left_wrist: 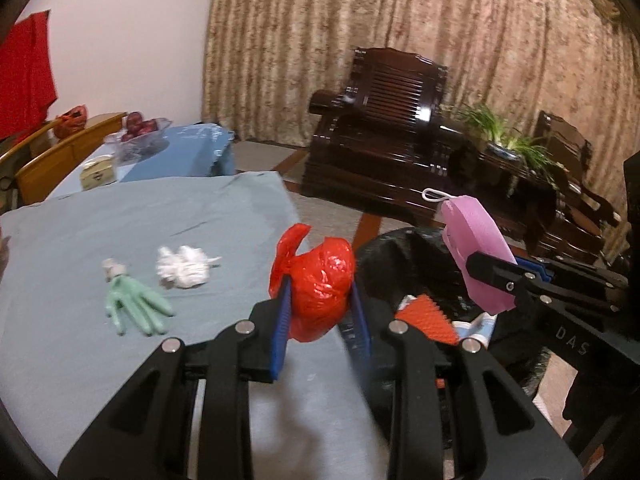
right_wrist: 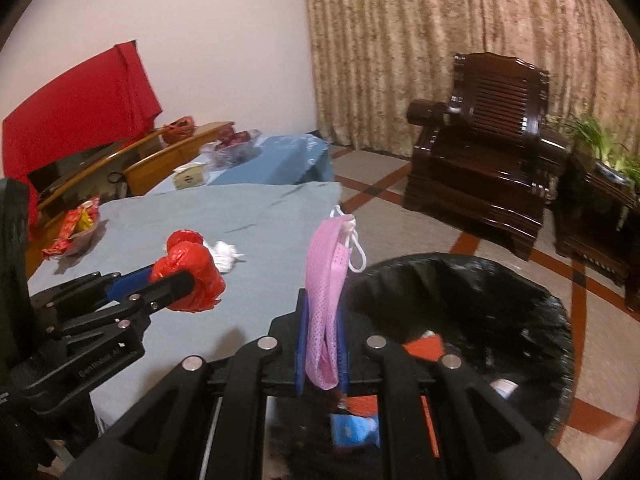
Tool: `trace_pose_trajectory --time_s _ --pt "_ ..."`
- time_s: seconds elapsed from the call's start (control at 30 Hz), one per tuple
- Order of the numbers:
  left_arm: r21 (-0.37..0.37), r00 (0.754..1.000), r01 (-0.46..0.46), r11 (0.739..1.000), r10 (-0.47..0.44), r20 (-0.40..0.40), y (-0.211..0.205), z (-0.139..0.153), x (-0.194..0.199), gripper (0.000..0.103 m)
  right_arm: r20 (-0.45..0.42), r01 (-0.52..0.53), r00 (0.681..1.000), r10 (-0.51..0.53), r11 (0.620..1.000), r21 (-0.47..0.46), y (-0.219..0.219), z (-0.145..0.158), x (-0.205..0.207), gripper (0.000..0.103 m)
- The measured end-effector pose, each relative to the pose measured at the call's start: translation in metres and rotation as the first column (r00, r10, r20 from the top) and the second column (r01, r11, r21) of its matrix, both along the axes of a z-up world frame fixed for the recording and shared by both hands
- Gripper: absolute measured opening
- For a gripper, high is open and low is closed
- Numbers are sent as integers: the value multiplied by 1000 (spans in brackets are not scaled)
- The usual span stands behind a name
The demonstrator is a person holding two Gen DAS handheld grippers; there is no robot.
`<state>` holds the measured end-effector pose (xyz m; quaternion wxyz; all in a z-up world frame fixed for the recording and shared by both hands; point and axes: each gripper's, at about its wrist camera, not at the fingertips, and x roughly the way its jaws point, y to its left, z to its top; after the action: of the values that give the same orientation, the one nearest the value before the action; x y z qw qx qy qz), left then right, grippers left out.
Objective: Collect trash
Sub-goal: 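Carry the red bag and pink item over the bin and open both grippers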
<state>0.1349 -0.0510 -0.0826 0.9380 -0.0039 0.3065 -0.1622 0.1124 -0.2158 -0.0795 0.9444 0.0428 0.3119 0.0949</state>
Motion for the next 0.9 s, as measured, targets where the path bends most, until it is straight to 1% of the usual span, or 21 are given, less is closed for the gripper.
trace_pose_trajectory --time_s 0.2,0.37,0.67,0.87,0.9 --pt "5 997 75 997 -75 -10 -35 -5 4 27 -14 71 997 -71 997 -14 -34 -6 -5 12" --pt "10 993 120 993 -120 -21 -58 -10 10 27 -20 128 992 -128 991 -25 -57 -11 -10 12" --pt "23 987 161 987 -161 -24 -86 -20 22 27 -38 194 980 -195 980 -36 -87 -19 -10 12" --pt "19 981 189 982 -188 -54 -105 -33 38 27 -60 220 973 -223 974 -46 -99 -29 -6 12" --pt "21 980 193 981 -191 -58 -108 -34 39 27 -64 227 971 -230 973 -46 -103 -31 -5 14"
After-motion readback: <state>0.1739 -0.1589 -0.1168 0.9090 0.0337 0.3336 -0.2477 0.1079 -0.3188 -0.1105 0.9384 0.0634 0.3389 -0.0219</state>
